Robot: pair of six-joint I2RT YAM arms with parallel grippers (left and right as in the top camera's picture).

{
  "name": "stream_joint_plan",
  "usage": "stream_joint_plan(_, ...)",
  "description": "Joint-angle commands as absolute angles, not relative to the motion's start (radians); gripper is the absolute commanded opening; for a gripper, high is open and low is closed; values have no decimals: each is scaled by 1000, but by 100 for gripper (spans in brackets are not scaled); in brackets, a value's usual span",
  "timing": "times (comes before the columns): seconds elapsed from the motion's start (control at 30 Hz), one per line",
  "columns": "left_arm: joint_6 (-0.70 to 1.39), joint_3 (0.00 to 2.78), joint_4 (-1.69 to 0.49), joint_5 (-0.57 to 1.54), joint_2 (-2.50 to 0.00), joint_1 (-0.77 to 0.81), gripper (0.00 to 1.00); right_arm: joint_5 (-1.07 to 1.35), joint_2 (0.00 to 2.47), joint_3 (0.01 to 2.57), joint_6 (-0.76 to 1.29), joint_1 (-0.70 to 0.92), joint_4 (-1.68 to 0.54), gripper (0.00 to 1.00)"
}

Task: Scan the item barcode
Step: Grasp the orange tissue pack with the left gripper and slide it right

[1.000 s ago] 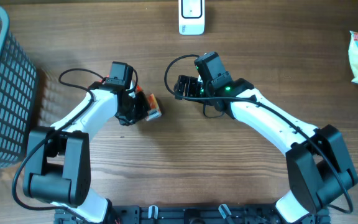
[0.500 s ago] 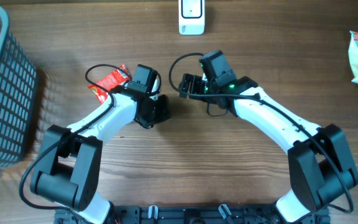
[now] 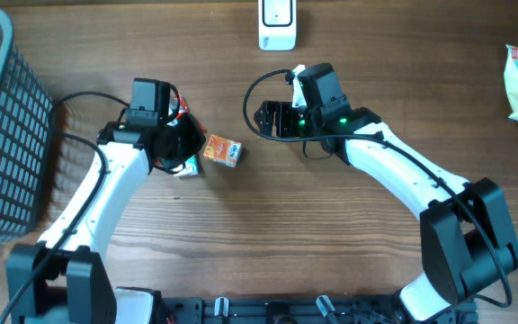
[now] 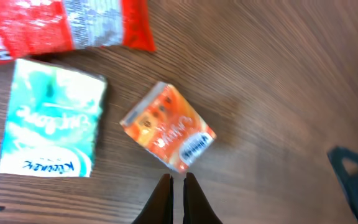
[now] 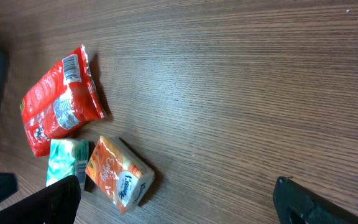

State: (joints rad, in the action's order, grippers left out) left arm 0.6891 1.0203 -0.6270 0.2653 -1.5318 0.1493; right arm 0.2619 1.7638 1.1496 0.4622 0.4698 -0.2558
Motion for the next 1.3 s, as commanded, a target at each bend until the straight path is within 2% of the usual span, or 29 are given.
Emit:
stream_joint_plan(0.0, 772, 1027, -585, 142, -1581, 179, 4, 259, 1777, 1142, 456, 475, -258, 99)
stream_joint_plan(0.17, 771, 1027, -530, 68, -1642, 184, 4, 253, 1777, 1121, 456, 475, -270, 99)
stream_joint_plan(0.77, 767, 1027, -416, 112, -1819, 212, 4, 206, 1777, 1105, 474, 474, -267, 99)
stream_joint_plan(0.97, 676, 1027, -343, 273, -1880, 253, 4, 206, 1777, 1105, 473, 474, -269, 100)
stream_joint_plan(1.17, 575, 1027, -340, 288, -1880, 281, 4, 197, 1777, 1105, 471, 468, -276, 99)
stream_joint_plan(1.27, 447, 1027, -328, 434, -1880, 281, 4, 195, 1777, 1105, 472, 463, -278, 100)
